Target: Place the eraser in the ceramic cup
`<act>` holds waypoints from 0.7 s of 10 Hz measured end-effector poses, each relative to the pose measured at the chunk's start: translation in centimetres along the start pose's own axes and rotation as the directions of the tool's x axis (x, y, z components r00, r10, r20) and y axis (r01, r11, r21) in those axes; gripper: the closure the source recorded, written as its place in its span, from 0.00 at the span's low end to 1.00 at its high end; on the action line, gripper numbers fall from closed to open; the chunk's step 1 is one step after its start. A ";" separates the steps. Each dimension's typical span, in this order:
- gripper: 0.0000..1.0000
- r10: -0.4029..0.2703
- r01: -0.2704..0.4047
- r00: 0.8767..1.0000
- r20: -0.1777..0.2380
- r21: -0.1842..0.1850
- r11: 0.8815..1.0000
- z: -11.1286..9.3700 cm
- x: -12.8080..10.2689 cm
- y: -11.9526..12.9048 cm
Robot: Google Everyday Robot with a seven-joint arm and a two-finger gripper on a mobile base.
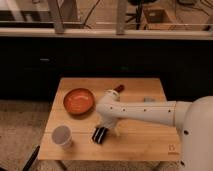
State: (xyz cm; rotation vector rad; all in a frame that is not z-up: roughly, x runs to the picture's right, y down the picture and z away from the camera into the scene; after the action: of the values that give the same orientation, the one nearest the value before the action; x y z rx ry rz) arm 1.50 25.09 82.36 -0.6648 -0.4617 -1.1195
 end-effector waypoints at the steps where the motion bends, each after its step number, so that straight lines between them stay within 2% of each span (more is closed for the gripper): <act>1: 0.27 -0.002 0.002 1.000 0.002 0.001 1.000 0.1 0.0 0.0; 2: 0.33 -0.004 0.004 1.000 0.003 0.002 1.000 0.2 0.0 -0.1; 4: 0.35 -0.006 0.006 1.000 0.007 0.003 1.000 0.3 0.0 -0.2; 5: 0.39 -0.007 0.007 1.000 0.009 0.004 1.000 0.4 0.0 -0.3; 6: 0.44 -0.007 0.007 1.000 0.010 0.005 1.000 0.4 0.0 -0.3; 7: 0.56 -0.007 0.007 1.000 0.011 0.005 1.000 0.4 0.0 -0.3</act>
State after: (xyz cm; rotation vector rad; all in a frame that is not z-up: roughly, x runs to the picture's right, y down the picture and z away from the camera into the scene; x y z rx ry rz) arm 1.19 25.28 82.73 -0.6655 -0.4764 -1.1214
